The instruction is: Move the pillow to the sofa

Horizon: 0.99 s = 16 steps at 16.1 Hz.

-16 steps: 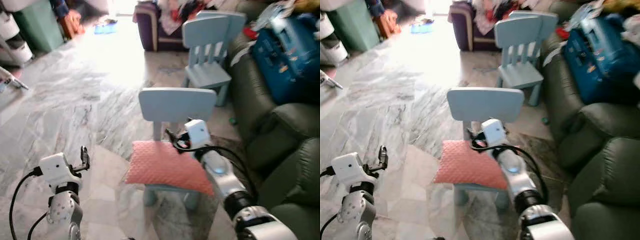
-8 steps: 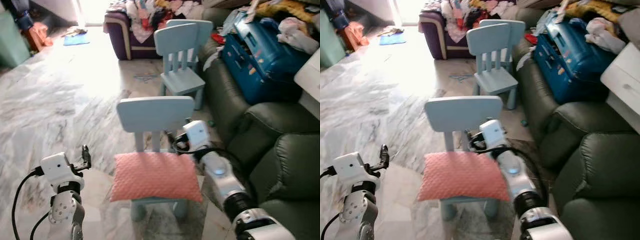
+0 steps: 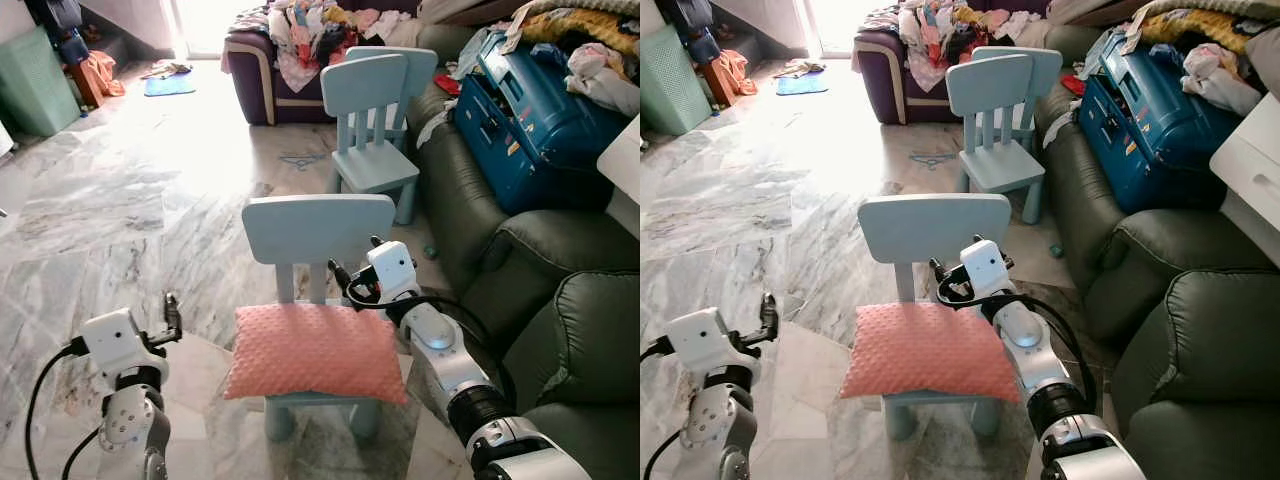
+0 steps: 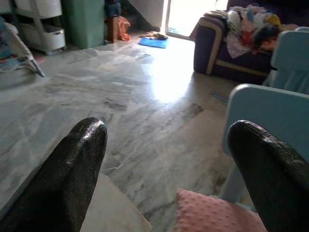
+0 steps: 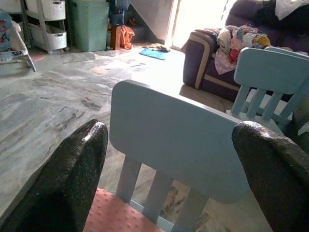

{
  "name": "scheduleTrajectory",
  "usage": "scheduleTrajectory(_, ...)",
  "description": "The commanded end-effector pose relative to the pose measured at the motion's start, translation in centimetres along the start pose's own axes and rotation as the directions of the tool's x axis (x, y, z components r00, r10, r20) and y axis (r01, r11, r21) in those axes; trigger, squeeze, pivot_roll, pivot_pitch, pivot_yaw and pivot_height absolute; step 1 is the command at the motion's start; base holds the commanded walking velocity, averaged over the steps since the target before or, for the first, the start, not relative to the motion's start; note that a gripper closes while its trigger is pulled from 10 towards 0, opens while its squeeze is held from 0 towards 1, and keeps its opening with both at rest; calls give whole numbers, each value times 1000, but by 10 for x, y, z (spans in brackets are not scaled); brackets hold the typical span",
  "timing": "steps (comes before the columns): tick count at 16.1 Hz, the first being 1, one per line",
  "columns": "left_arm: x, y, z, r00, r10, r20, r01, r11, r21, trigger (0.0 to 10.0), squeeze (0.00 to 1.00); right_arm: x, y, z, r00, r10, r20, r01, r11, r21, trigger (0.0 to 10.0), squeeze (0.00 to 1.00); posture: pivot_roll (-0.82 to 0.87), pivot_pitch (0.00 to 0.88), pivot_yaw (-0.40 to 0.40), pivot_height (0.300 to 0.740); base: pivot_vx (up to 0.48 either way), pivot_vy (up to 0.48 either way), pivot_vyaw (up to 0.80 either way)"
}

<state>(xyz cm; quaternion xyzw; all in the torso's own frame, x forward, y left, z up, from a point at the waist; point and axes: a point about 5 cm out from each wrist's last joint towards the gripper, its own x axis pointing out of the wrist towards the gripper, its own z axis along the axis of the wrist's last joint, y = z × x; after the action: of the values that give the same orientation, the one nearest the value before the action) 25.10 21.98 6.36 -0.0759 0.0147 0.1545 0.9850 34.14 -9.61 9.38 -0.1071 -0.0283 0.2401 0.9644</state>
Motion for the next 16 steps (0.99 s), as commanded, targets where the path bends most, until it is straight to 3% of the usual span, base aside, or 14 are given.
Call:
scheduleTrajectory(1, -2, 1, -1, 1000, -9, 1, 9, 1000, 9, 10000, 0, 0, -1, 3, 1000, 3, 13, -3, 1000, -2, 10000, 0, -130, 108, 6, 740, 319, 0, 0)
scheduleTrajectory(7, -2, 3, -1, 1000, -15, -1, 15, 1000, 20, 10000, 0, 2, 1, 4, 1000, 11, 19, -11, 1000, -2, 10000, 0, -123, 103, 7, 740, 420, 0, 0)
scheduleTrajectory(16, -2, 3, -4, 1000, 6, -29, -6, 1000, 3, 10000, 0, 2, 2, 5, 1000, 13, 23, -13, 1000, -4, 10000, 0, -121, 102, 7, 740, 0, 0, 0)
